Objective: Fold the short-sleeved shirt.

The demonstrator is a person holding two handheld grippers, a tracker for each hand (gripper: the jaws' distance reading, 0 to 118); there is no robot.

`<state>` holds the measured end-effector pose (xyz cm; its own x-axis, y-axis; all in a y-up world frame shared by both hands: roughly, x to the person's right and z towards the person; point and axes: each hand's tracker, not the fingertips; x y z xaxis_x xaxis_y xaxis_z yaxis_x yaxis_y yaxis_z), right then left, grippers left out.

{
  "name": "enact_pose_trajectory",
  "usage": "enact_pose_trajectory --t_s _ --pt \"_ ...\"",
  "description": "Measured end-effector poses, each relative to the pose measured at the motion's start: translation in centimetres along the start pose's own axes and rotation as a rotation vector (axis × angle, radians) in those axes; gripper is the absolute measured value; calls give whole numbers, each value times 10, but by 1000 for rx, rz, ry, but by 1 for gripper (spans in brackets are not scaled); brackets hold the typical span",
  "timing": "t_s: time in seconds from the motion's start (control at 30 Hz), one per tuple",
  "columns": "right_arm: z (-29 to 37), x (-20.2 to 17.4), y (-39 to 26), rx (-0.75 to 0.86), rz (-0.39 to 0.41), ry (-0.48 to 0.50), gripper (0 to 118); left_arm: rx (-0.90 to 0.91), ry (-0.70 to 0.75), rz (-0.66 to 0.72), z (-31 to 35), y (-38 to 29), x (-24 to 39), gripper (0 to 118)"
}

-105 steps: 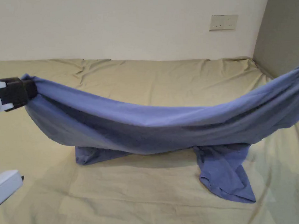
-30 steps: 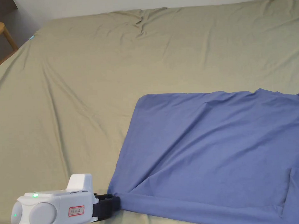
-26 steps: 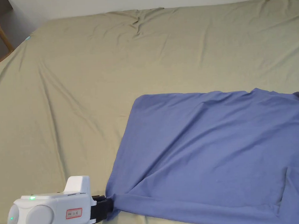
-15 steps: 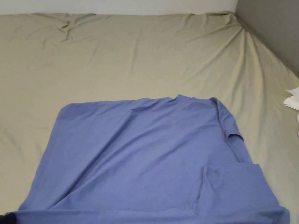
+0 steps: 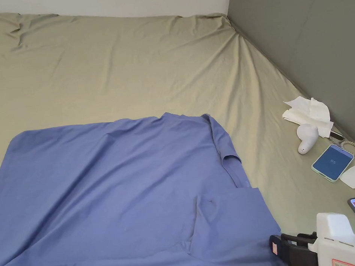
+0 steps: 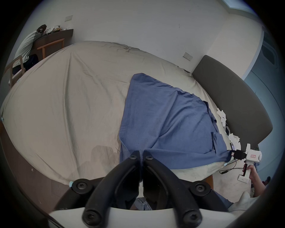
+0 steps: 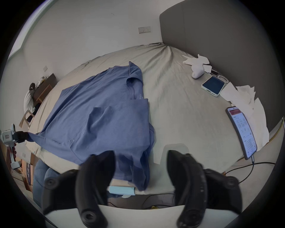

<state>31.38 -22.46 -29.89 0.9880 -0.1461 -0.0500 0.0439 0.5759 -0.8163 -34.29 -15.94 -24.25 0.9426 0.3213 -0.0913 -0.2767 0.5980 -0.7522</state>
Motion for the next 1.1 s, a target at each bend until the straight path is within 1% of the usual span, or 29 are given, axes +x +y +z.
enact_pose_trajectory --t_s 0.03,0.07,0.1,0.13,0.17,0.2,0.27,0.33,0.4,0.43,0.53,0.57,0.6,0.73,0.77,0.8,0.83,0.87,0.9,0.97,1.1 --pt "-3 0 2 -9 0 -2 29 -3 0 2 -1 2 -8 2" --pt "-8 7 -4 -4 -47 -32 0 -2 2 7 -1 2 -9 2" --pt "-9 7 -4 -9 -58 -25 0 1 5 12 -1 2 -10 2" --pt "-5 7 -4 -4 -72 -41 0 5 3 19 0 1 -10 2" --pt "-1 8 -4 2 -56 -21 0 14 4 23 3 0 -10 2" --pt "12 -11 3 10 16 -21 0 21 2 26 4 -1 -10 2" --pt "25 -21 7 37 31 -27 0 36 1 32 7 0 -9 2" --pt "33 -22 12 114 42 0 0 75 9 27 10 5 -5 2" --pt "40 -29 31 178 73 -24 0 123 8 22 11 22 0 2" --pt "38 -29 46 203 77 -17 0 145 11 30 5 37 -1 2" --pt "16 -28 93 257 102 -38 0 188 21 38 -20 80 1 2" --pt "5 -31 110 264 117 -38 0 195 28 33 -34 94 12 2" --pt "-10 -24 122 272 126 -41 0 192 51 33 -47 106 14 2" --pt "-60 -31 178 278 128 -66 0 136 112 13 -113 146 16 2" --pt "-72 -32 188 270 133 -81 0 119 110 29 -127 153 14 2" --pt "-83 -34 194 253 142 -100 0 110 117 30 -139 158 14 2" --pt "-95 -36 200 218 175 -118 0 63 137 43 -158 166 4 2" --pt "-110 -36 202 208 191 -148 0 30 163 28 -171 169 4 2" --pt "-120 -37 204 178 209 -153 0 19 171 15 -181 170 4 2" --pt "-136 -38 204 166 197 -181 0 -11 178 5 -195 166 8 2" --pt "-155 -35 199 133 170 -193 0 -42 194 16 -214 163 -2 2"
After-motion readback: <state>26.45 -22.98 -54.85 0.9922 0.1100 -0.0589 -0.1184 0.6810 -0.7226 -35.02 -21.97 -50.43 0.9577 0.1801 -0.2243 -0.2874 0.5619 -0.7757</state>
